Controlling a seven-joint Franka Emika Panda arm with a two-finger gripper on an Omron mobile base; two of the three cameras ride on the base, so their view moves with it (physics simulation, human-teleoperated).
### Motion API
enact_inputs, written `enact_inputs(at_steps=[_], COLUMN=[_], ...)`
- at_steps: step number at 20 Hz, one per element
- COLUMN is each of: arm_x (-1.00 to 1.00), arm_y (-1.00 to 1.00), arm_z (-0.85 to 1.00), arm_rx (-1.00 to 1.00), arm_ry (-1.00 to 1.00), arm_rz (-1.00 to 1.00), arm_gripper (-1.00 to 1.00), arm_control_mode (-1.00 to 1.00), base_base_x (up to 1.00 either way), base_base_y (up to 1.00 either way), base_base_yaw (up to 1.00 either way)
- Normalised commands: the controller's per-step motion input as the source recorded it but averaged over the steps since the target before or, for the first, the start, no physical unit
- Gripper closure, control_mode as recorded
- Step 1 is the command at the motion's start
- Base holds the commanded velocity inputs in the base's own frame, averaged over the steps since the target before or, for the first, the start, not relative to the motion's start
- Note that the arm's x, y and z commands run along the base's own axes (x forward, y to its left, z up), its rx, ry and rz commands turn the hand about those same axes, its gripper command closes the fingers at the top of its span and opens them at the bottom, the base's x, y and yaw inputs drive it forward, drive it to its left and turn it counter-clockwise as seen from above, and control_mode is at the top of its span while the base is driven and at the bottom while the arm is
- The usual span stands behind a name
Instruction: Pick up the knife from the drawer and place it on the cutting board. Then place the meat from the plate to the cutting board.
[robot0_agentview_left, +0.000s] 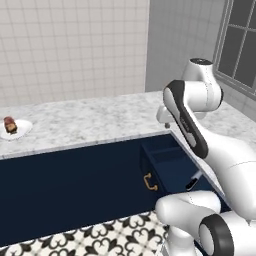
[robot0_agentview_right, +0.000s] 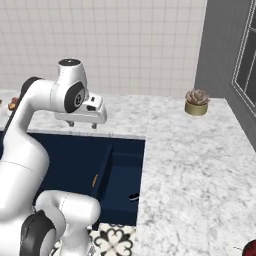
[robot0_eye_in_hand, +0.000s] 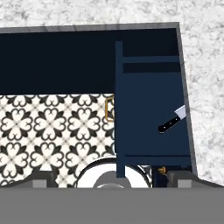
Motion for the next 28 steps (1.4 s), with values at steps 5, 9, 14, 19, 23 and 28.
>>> enact_inputs(at_steps=[5,9,14,19,23,28], arm_x=[-0.02,0.00,0.36,0.41,0.04,0.06], arm_y=[-0.02,0.00,0.10,0.41,0.03,-0.03], arm_z=[-0.02,0.00,-0.49,-0.98,-1.00,-1.00], arm_rx=[0.00,0.00,0.00,-0.02,-0.05,-0.03], arm_ry=[0.02,0.00,0.07,0.23,0.15,0.09], arm_rz=[0.00,0.00,-0.04,-0.10,-0.06,-0.06], arm_gripper=[-1.00,-1.00,-1.00,-1.00,-1.00,-1.00], arm_control_mode=[-1.00,-1.00,-1.00,-1.00,-1.00,-1.00], base_base_x=[-0.05,0.00,0.00,0.00,0.00,0.00], base_base_y=[-0.11,0.00,0.00,0.00,0.00,0.00], base_base_yaw=[0.00,0.00,0.00,0.00,0.00,0.00])
